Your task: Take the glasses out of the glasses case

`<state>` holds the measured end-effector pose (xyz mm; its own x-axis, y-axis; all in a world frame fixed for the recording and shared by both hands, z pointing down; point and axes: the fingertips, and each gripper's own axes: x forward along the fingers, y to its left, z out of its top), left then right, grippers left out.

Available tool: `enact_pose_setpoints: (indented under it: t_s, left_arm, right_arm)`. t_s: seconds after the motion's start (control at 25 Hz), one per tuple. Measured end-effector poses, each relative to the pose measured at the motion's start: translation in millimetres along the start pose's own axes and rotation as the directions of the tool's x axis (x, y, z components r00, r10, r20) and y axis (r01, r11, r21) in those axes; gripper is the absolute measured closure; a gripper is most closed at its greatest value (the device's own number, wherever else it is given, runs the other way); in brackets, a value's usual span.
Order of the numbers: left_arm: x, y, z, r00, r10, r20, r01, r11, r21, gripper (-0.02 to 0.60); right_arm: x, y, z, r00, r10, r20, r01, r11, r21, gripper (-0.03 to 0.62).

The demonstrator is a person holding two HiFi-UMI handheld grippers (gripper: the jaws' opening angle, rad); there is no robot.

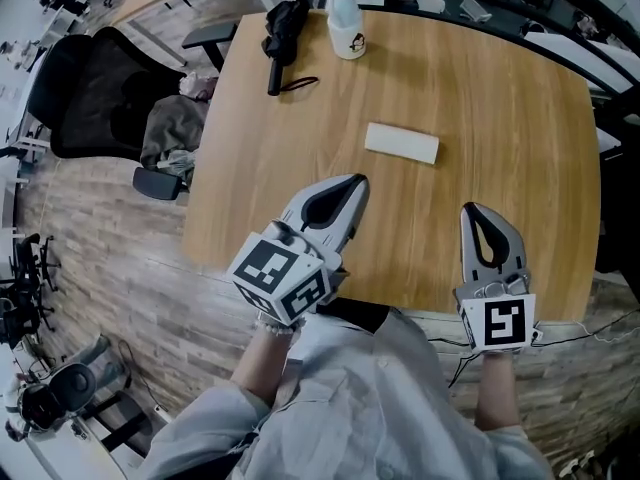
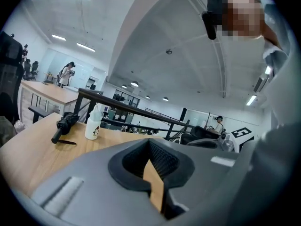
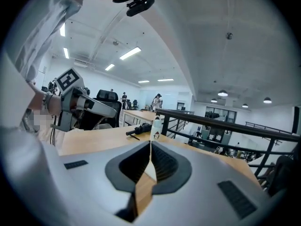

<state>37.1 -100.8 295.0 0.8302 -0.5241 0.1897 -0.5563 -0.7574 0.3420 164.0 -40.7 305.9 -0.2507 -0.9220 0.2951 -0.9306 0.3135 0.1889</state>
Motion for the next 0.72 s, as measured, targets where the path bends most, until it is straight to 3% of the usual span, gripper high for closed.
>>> enact_pose_setpoints:
  t_s: [0.48, 0.6, 0.72]
  left_arm:
    - [31, 55, -38, 0.992, -0.002, -0.129, -0.005, 0.998, -0.057, 0.577]
    - [40, 64, -50, 0.987, 0.001, -0.162, -0.010, 0.998, -0.055, 0.577]
    - [49, 69, -59, 0.984, 0.010, -0.179, -0.021, 0.998, -0.057, 0.577]
  right_arm:
    - [59, 10, -24, 0.990, 0.027, -0.136, -0.041, 0.994, -0.099, 0.590]
    - [76, 12, -38, 0.981, 0.060, -0.186, -0.089, 0.984, -0.152, 0.525]
    - [89, 10, -54, 0.964, 0.069, -0.256, -0.140, 0.953, -0.269, 0.506]
